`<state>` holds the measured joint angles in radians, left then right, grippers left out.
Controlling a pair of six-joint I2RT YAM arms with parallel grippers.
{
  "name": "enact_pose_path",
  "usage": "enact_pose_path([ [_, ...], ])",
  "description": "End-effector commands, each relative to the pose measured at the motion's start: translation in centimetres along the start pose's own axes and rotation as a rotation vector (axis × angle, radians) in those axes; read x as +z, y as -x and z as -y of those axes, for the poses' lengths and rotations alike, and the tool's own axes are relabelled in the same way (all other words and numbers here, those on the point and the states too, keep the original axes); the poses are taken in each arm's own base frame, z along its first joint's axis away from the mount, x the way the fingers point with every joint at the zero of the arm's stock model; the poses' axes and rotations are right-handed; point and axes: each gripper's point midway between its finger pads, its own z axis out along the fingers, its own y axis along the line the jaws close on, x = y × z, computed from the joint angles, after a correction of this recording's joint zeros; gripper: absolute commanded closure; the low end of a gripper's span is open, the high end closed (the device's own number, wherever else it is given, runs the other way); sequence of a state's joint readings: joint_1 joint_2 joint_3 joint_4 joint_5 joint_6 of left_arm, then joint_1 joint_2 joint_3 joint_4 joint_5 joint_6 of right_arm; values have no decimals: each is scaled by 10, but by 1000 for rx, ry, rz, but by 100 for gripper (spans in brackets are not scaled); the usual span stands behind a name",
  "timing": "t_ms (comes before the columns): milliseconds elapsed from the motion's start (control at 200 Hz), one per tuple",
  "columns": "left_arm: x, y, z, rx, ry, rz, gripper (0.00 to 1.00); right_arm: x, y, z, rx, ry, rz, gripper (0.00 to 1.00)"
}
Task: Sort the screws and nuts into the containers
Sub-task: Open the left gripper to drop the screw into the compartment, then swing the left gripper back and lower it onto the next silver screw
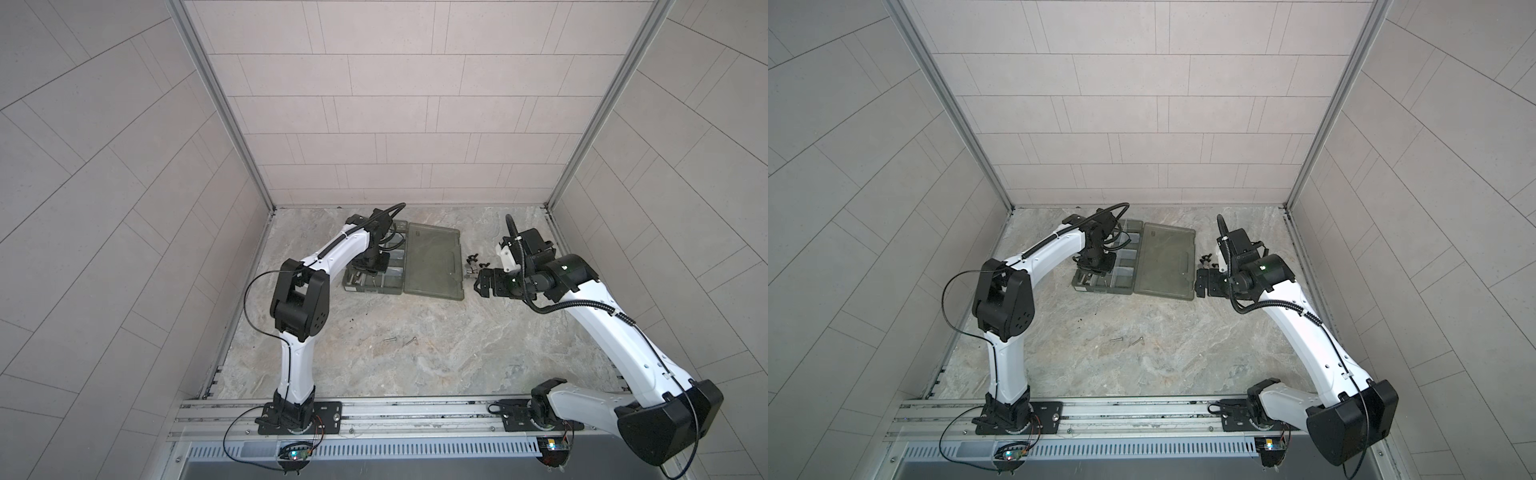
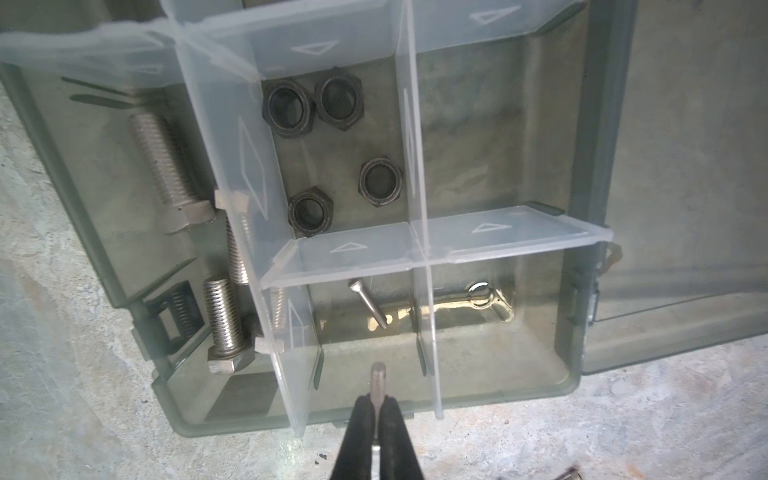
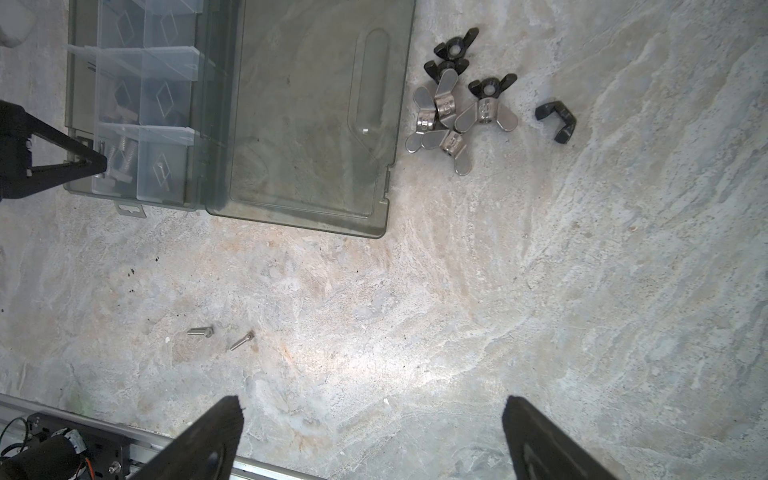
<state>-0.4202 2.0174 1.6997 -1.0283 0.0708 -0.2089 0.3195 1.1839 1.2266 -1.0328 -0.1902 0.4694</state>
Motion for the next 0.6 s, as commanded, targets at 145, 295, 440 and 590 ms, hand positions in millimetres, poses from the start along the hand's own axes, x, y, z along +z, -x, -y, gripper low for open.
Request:
enact_pose_path([
  [145,8,-8,-5,-12,-5,-28,93,-8,0,6,-14,-30,9,1],
  [295,7,-6,-4,-11,-8,-22,62,-10,-2,6,-18,-28,12,1],
  [440,-7,-1,-2,-17,-23,26,56,-11,-3,7,-19,-30,14,1],
  [590,-31,-8,1,-25,-64,78,56,-11,-4,6,-17,-20,10,1],
])
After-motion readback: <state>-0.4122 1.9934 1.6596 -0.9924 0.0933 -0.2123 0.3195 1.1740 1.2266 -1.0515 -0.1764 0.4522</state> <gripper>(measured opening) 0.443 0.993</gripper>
